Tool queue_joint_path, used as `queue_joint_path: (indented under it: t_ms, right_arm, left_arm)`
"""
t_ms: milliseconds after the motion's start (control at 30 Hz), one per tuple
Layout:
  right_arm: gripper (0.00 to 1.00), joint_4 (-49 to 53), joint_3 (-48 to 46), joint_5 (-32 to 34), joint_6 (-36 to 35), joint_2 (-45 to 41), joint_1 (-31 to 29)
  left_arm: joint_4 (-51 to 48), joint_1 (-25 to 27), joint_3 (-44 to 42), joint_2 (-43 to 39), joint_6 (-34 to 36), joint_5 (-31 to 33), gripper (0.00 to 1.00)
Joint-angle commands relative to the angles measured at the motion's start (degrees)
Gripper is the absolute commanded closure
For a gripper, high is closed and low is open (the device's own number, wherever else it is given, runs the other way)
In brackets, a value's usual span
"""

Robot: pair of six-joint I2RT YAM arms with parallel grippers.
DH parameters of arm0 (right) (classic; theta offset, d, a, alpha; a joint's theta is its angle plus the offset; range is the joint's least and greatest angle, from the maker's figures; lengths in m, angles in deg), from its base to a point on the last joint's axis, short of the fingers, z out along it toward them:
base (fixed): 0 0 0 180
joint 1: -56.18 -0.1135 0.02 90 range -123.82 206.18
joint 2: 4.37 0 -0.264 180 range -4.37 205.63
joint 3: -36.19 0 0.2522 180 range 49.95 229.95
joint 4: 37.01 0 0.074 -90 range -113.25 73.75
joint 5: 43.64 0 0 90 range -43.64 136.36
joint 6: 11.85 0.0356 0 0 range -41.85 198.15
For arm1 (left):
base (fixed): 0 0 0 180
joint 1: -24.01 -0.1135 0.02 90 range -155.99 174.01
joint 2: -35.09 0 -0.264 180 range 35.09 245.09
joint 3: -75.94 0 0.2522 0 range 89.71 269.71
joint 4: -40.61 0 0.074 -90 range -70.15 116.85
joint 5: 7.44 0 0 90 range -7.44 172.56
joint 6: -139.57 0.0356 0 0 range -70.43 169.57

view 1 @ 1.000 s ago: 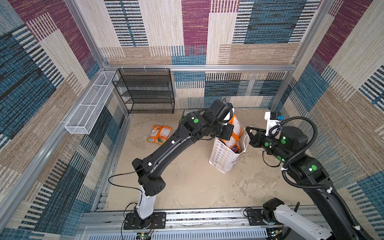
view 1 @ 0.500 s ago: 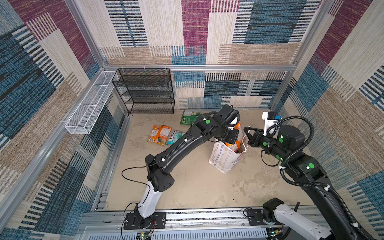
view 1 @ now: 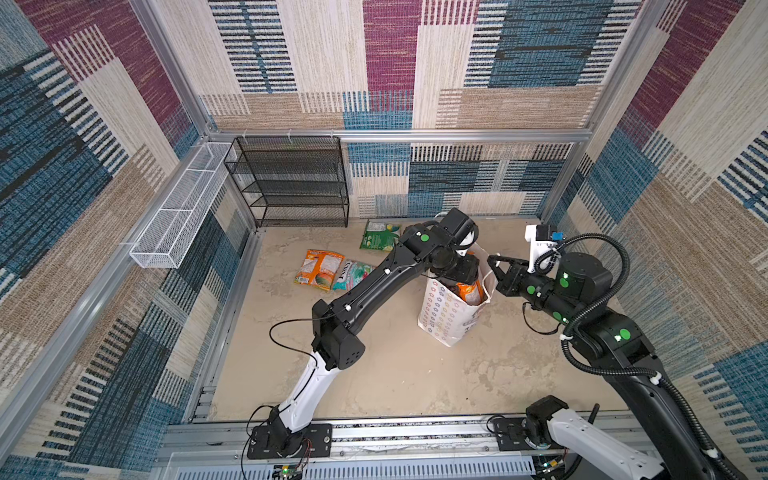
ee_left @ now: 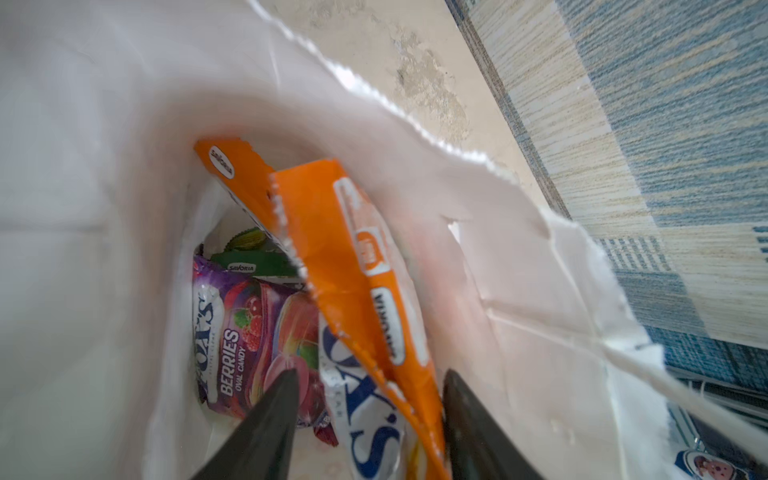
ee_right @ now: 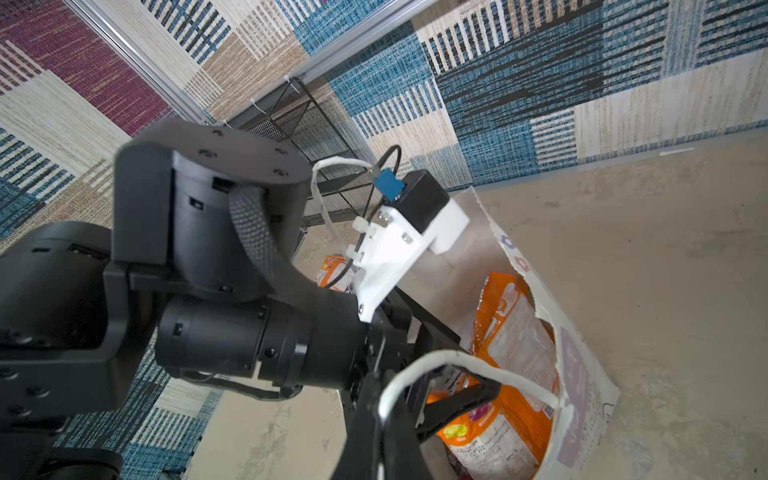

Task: Place the snacks into the paper bag
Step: 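Lower the orange packet into the bag and open the left gripper, then move the left gripper back down to the teal Fox's Mint Blossom packet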

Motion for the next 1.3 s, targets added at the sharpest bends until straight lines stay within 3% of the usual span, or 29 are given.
queue_joint_path:
  t_ms: [0,300,667,767,1067,1167,1267]
  right_arm:
    - [1.00,-2.5,-0.7,1.6,1.0,-0.8,-0.1]
    - [1.00,-3.2,-1.2,5.6,1.1,-1.2,0.0]
    - [1.00,-4.8,-2.1,5.8,-0.4,-1.5,0.0]
    - [1.00,-5.2,-2.6,6.3,-1.3,-2.6,-0.1]
    - [1.00,-6.7,-4.1,5.6,-4.5,-3.6,0.0]
    - [1.00,-7.1,-4.5,5.7,-5.5,-3.6,0.0]
    - [1.00,-7.1,-4.8,5.8,-6.3,-3.4,0.0]
  left_arm:
    - [0.3,-0.1,0.7,-1.6,0.8,-3.3,0.28]
    - [0.1,-0.5,0.3,-11.7,2.0,-10.1,0.00]
    - [-0.8,-2.6,2.1,-17.6,-0.7,-13.3,0.01]
    - [-4.0,-3.7,0.3,-21.7,-0.4,-9.8,0.01]
    - [1.2,-7.7,-25.7,-41.0,-5.8,-1.1,0.01]
    - [4.4,-9.3,-37.9,-49.8,-7.7,3.6,0.01]
    - [11.3,-13.4,-54.9,-60.1,-11.8,3.6,0.01]
